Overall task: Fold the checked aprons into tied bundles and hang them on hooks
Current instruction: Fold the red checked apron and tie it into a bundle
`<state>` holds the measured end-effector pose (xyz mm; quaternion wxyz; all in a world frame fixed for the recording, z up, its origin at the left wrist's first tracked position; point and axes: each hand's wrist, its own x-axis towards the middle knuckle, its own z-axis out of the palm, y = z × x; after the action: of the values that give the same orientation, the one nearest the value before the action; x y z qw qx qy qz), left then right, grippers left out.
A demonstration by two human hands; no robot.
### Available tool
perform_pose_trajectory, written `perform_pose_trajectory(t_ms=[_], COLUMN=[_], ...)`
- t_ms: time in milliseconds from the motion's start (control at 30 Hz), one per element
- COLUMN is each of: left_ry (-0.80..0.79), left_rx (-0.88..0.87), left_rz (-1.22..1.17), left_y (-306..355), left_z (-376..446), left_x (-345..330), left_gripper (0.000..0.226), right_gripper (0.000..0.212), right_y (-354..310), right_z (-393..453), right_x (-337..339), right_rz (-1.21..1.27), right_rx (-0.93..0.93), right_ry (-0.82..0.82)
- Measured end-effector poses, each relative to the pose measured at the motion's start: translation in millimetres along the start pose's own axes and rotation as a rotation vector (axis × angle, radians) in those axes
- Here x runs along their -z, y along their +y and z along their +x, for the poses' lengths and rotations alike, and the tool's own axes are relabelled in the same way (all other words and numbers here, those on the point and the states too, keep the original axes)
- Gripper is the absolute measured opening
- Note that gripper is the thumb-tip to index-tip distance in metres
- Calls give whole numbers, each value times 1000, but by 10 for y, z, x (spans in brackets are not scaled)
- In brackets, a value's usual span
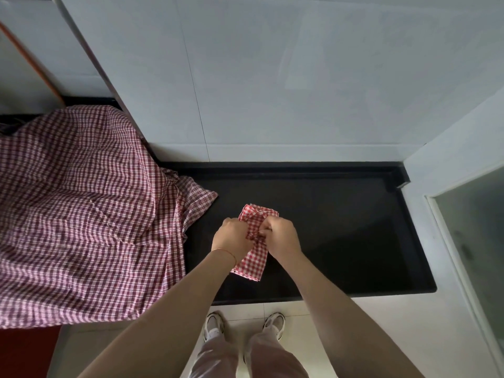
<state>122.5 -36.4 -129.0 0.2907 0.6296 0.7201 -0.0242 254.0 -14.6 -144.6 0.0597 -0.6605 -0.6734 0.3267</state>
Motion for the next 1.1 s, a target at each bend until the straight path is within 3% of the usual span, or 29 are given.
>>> perform_pose_trajectory(t_ms=[133, 300, 533, 633, 867, 967, 1100], left_ry=[-34, -51, -83, 0, 246, 347, 572], left_rx=[10, -5, -22, -114, -280, -341, -580], left_rz=[42, 67, -2, -52, -191, -228, -128], left_y=[12, 19, 108, 222, 649, 888, 1206], left_z=[11, -10, -69, -126, -380, -583, -885], left_x=[41, 59, 282, 589, 1805, 2432, 3285], left_gripper=[18, 18, 12, 8, 14, 18, 11], right_gripper=[20, 14, 16, 5, 7, 15, 12], right_y=[26, 39, 41, -75, -865, -1315, -1761], right_z=[-43, -108, -98, -104, -233, -499, -726], right_x=[-67, -146, 100, 501, 1869, 2467, 3179], right_rz=[-22, 61, 210, 122, -20, 33, 102], right_rx=[25, -12, -69, 71, 360, 445, 563], right_ry=[81, 153, 50, 82, 165, 169, 363])
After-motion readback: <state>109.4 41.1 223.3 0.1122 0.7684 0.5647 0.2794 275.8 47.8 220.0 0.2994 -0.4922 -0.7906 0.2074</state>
